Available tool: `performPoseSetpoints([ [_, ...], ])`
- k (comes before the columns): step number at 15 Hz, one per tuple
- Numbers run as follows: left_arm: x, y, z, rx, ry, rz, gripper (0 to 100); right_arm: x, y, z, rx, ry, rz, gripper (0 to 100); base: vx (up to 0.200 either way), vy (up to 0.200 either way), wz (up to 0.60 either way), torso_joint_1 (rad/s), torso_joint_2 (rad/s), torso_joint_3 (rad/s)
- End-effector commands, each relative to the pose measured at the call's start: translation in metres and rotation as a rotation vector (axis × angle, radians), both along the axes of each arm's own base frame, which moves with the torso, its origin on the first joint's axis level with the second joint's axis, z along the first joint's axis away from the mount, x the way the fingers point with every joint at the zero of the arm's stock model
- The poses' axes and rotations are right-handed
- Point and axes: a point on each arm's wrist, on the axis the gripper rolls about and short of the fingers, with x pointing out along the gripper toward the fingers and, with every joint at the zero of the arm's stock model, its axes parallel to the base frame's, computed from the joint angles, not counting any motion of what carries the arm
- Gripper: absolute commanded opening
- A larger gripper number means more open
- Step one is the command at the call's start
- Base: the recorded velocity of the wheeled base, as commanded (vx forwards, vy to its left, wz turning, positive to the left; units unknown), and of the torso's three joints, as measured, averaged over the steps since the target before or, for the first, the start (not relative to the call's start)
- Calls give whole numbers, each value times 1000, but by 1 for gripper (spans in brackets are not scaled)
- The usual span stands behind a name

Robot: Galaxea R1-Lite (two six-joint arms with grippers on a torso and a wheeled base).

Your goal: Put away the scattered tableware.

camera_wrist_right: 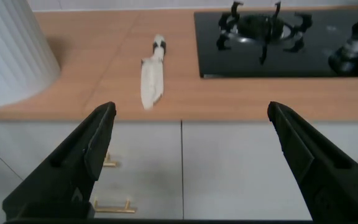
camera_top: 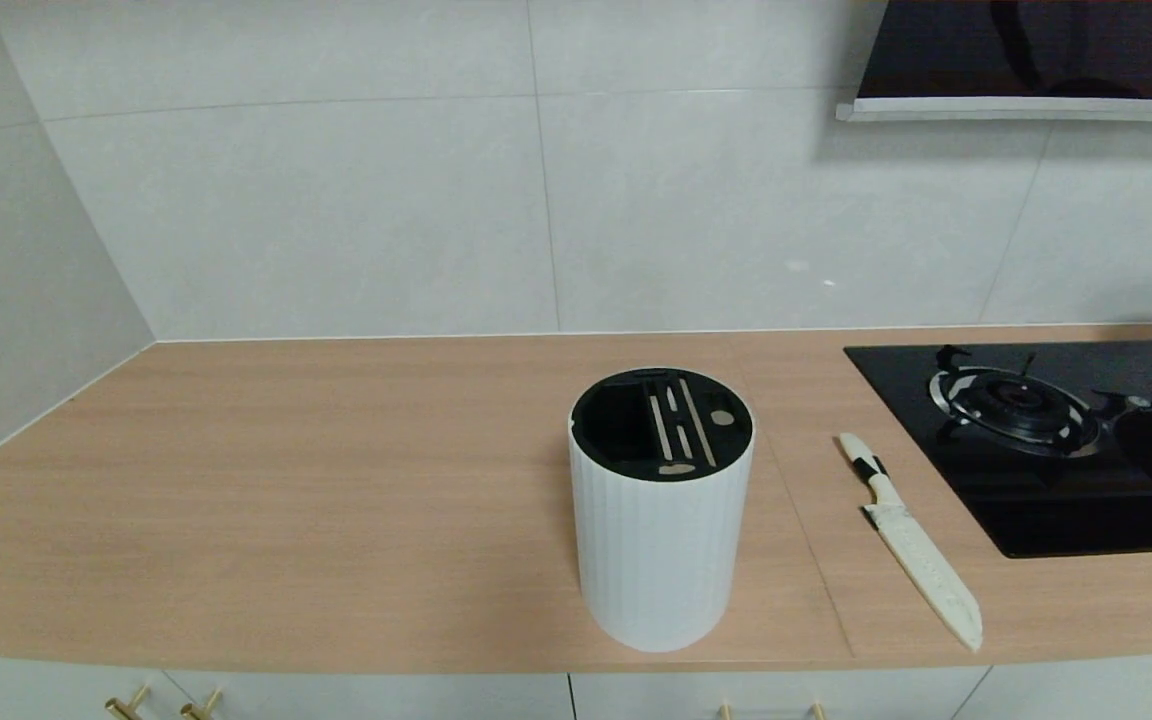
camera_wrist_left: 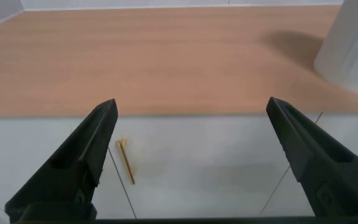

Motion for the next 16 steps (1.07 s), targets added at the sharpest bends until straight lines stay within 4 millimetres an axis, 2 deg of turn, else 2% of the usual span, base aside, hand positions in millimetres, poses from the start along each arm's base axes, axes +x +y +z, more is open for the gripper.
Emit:
performPoseSetpoints([
  [1, 0, 0, 0, 0, -2, 0, 100, 0, 0, 0, 0, 0, 1, 100, 0, 0, 0, 266, -564, -300],
  [10, 0, 0, 0, 0, 0, 0, 100, 0, 0, 0, 0, 1, 1, 100, 0, 0, 0, 246, -516, -271],
  [16, 0, 0, 0, 0, 0, 0, 100, 0, 0, 0, -1, 1, 4, 100, 0, 0, 0, 33, -72, -36],
])
